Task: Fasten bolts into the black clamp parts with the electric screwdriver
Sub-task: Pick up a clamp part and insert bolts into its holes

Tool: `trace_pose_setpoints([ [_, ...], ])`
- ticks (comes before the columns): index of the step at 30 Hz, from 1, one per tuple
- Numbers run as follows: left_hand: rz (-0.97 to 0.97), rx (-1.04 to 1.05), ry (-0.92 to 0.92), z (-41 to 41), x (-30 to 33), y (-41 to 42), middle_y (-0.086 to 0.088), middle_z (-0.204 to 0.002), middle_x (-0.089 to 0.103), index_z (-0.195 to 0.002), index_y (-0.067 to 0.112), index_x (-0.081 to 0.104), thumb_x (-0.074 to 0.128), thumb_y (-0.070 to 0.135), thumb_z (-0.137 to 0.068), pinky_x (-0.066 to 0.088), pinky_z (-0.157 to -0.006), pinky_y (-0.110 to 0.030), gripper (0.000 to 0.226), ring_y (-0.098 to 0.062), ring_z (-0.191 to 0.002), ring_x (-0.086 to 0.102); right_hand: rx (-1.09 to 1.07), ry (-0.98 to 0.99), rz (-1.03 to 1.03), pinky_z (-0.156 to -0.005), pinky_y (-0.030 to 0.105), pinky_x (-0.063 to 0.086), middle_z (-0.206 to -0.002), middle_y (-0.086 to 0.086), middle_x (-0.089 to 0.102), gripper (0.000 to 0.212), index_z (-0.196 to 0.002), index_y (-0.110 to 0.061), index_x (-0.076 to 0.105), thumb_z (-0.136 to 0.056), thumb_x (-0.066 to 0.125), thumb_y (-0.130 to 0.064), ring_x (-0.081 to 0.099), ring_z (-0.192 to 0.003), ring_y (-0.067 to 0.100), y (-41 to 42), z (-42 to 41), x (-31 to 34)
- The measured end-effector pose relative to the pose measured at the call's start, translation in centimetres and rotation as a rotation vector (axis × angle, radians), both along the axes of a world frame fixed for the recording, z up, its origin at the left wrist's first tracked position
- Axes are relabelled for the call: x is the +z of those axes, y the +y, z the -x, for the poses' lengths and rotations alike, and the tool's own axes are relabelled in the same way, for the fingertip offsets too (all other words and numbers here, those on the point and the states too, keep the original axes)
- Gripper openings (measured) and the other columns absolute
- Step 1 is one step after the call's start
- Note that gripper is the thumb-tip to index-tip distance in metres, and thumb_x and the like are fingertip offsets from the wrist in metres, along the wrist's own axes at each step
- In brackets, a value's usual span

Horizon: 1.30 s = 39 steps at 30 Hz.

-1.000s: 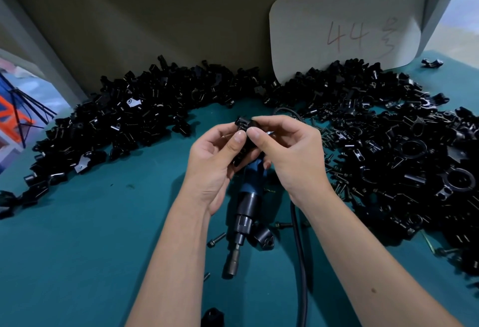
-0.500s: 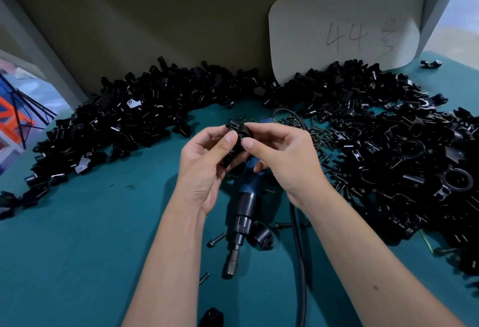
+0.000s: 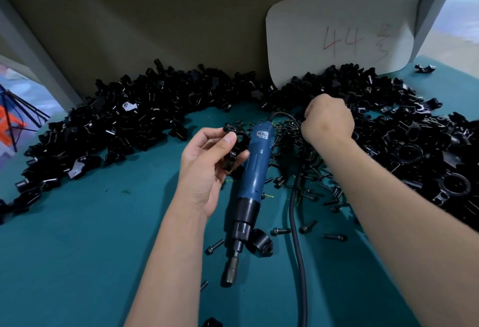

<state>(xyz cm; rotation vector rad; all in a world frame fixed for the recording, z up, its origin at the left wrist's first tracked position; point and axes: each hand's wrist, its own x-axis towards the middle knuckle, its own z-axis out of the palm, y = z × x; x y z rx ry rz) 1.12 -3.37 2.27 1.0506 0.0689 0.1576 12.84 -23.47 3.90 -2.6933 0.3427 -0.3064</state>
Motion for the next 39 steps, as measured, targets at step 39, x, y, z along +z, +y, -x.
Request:
trace_pose_setpoints([
  [39, -0.039, 0.012, 0.021, -0.2, -0.2, 0.1, 0.000, -0.087, 0.069, -0.080, 0.017, 0.071, 0.077, 0.010, -0.087, 0.060, -0.075, -0.028, 0.011, -0.012, -0.076, 0.066, 0.412, 0.219, 0.228, -0.075, 0.037, 0.051, -0.104, 0.016, 0.063, 0.016, -0.110, -0.001, 0.067, -0.097, 0.060, -0.006, 0.066, -0.099, 0.040, 2.7, 0.3, 0.7],
])
